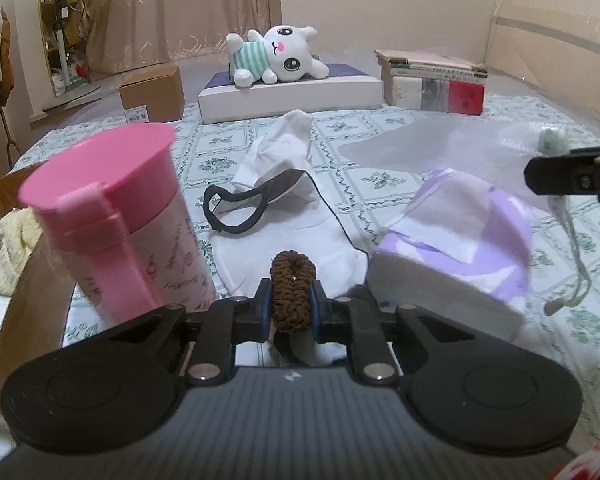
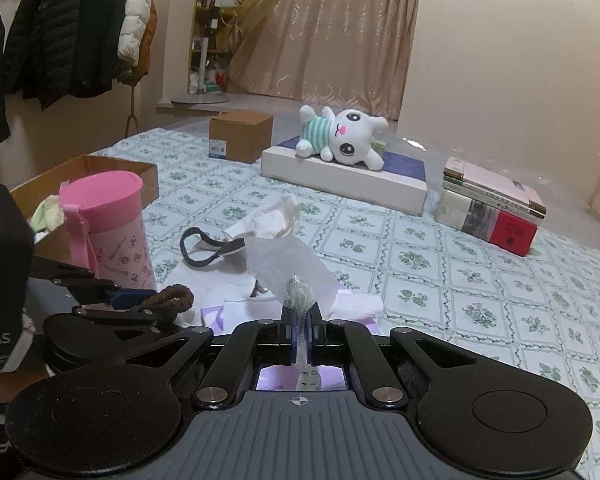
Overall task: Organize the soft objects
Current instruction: 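Grasp the brown hair tie with the left gripper while the right gripper holds the mesh bag, then carry the hair tie and mesh bag over the cardboard box with both grippers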
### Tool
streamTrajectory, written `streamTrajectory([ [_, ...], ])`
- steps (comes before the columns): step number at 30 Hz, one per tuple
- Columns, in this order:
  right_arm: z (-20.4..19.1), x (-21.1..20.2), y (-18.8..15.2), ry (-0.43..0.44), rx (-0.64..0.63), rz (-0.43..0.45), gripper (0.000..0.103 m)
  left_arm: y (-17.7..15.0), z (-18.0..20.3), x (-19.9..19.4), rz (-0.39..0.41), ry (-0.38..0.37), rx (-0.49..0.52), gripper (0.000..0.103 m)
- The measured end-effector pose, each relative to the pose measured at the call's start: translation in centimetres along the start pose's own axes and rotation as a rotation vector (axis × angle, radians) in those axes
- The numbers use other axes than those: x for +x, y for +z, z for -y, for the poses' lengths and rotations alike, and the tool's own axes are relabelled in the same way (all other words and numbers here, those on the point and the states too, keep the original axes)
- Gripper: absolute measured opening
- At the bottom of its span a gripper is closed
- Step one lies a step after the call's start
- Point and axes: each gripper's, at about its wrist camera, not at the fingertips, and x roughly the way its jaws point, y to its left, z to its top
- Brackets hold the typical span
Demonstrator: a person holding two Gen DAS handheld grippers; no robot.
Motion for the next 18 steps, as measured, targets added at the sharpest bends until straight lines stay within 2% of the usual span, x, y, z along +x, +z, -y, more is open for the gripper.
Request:
streamTrajectory([
  [10,-2.7,-3.8,-0.1,-0.016,0.029,0.009,0.004,-0.8,-1.7,-6.4,0.015,-0.036,-0.037,0.016],
  [18,-5.5,-6.3,-1.0,-0.017,0.051,-0.005,0.004,-1.5,-3.8,-10.9,0.038,-0.035,-0.052,0.016],
])
